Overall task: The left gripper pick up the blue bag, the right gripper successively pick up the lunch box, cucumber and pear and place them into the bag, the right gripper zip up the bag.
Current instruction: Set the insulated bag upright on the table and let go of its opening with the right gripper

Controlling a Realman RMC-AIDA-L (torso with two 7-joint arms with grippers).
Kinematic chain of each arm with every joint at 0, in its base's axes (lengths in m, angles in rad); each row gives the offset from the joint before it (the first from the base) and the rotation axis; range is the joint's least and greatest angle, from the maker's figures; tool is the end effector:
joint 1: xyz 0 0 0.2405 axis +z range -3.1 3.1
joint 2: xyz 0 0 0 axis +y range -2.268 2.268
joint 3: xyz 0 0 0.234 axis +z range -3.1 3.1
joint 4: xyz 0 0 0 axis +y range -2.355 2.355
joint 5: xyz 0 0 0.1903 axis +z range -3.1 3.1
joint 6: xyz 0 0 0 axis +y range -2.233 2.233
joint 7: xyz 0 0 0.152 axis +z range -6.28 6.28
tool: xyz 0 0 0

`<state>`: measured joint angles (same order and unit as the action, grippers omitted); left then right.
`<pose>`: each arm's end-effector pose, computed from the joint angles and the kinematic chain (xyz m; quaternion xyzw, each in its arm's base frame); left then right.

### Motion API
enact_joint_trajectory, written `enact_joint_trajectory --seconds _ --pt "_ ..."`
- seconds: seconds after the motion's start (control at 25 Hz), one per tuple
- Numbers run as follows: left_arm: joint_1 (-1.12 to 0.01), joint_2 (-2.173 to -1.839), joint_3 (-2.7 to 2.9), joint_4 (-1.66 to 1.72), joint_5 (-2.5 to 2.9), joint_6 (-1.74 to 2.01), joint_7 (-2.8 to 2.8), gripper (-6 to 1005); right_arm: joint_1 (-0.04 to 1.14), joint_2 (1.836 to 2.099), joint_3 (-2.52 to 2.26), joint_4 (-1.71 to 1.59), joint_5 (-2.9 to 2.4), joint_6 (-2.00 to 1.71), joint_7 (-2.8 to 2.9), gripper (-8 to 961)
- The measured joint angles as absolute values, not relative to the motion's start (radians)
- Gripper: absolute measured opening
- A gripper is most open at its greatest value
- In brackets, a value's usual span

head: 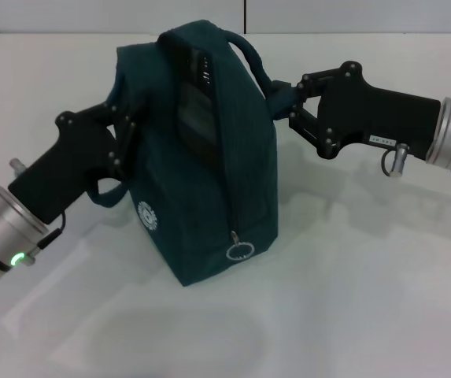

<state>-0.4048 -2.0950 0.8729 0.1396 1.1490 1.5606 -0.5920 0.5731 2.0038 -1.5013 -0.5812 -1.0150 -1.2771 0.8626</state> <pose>-0.2460 0.2760 -0.0102 -0.8095 -0.1496 -0.4335 0.3666 0.1480 0.3346 -0.0219 -0.9175 -0.0231 0.3458 0.1949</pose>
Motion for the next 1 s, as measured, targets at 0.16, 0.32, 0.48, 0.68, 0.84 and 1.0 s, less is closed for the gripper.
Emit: enact_joint_trajectory --seconds 0.16,0.32,0.48,0.68,0.84,1.0 --pt "-0.405 -2.098 0.886 0.124 1.148 1.561 -0.563 47 0.568 2.005 -1.503 -0.575 -1.016 -1.278 0.891 69" --pt "-0.407 -2.100 0.887 0.123 1.148 1.561 -0.559 52 0.546 2.006 -1.495 -0.582 -1.015 -1.280 0.913 70" --pt "-0.413 -2.100 0.887 0.123 1.149 1.561 -0.558 69 0.539 2.009 -1.475 -0.578 -1.013 -1.311 0.917 69" --pt "-0.417 -2.100 0.887 0.123 1.146 1.562 -0.546 132 0.535 2.009 -1.472 -0.575 -1.013 -1.323 0.922 132" --pt "-0.420 -2.100 0.885 0.123 1.140 1.562 -0.546 148 0.531 2.009 -1.470 -0.574 -1.011 -1.319 0.921 269" --pt "-0.420 -2.100 0.884 0.123 1.139 1.562 -0.545 152 0.518 2.002 -1.470 -0.583 -1.013 -1.317 0.925 437"
